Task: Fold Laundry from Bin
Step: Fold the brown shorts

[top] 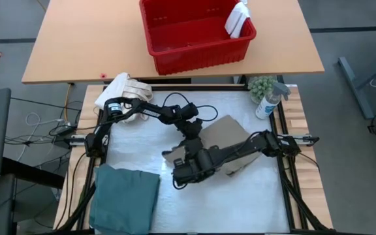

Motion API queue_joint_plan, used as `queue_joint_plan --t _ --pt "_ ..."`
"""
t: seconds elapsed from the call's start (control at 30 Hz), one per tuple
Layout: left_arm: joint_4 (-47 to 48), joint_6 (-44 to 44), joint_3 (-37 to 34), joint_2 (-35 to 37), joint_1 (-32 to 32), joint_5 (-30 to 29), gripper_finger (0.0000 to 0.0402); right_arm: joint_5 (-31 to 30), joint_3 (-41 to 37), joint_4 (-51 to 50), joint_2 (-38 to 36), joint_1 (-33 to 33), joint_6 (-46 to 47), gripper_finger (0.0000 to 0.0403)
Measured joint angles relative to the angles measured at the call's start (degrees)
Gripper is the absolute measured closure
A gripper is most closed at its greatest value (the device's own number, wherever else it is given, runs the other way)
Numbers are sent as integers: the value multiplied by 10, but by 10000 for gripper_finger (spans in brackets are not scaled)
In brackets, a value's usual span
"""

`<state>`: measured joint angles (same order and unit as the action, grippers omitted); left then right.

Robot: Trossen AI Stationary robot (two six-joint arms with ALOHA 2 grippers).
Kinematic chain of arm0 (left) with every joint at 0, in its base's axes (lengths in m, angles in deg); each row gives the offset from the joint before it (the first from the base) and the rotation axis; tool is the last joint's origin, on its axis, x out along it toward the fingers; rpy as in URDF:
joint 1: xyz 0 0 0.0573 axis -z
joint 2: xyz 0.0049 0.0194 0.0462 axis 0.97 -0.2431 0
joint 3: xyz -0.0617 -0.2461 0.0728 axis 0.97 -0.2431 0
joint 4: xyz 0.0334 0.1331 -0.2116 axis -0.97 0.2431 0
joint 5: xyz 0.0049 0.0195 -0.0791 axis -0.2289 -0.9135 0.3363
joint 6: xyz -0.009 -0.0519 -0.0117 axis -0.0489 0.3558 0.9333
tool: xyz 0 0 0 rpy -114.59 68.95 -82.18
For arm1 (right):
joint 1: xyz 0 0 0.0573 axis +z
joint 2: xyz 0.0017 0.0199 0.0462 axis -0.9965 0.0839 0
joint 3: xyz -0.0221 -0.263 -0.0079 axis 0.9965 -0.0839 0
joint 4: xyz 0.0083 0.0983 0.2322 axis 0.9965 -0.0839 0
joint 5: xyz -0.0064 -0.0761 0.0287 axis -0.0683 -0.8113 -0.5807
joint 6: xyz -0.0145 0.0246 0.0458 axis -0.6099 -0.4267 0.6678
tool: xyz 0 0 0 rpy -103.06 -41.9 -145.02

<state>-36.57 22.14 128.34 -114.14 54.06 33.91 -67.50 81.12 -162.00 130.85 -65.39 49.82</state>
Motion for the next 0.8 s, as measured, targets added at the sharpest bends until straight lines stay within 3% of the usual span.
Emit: queue_joint_plan --t 0.2,0.53,0.8 --pt "-2 22 0 1 -1 -9 401 8 -84 0 -11 20 107 336" --pt "-18 68 0 1 -1 -24 401 -6 -316 -2 -189 51 244 336" --pt "-23 78 0 1 1 -27 401 -7 -430 -2 -277 41 238 336"
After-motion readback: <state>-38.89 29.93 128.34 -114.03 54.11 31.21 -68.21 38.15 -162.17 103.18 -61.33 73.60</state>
